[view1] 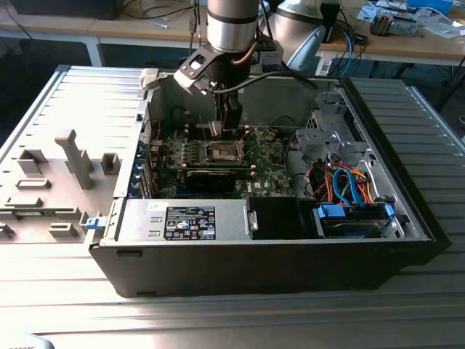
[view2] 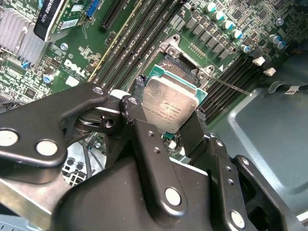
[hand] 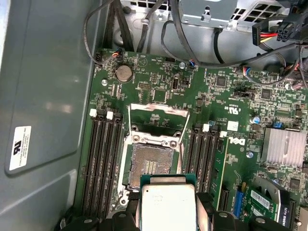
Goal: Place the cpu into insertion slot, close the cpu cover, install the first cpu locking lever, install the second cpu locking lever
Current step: 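Place the cpu into insertion slot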
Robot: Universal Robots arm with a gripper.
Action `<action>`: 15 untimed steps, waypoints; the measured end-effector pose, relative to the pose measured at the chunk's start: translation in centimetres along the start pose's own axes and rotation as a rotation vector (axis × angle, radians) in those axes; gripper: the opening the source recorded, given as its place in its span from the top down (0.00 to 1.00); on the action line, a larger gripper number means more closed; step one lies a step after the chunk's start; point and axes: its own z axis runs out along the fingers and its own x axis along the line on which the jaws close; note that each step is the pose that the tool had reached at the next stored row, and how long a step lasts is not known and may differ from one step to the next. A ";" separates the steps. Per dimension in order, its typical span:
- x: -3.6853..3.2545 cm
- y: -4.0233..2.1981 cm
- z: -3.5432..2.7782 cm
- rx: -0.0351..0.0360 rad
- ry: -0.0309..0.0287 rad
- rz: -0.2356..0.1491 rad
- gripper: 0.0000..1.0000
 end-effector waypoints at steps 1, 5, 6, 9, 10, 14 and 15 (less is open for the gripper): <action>0.00 0.00 0.02 0.0000 0.0000 0.003 0.45; 0.00 0.00 0.09 0.0000 0.0003 0.021 0.45; 0.00 0.00 0.12 0.0000 0.0004 0.026 0.45; 0.01 0.01 0.20 0.0001 0.0006 0.052 0.45; 0.01 0.01 0.21 0.0002 0.0006 0.057 0.45; 0.02 0.01 0.34 0.0002 0.0011 0.092 0.45; 0.02 0.01 0.36 0.0003 0.0011 0.100 0.45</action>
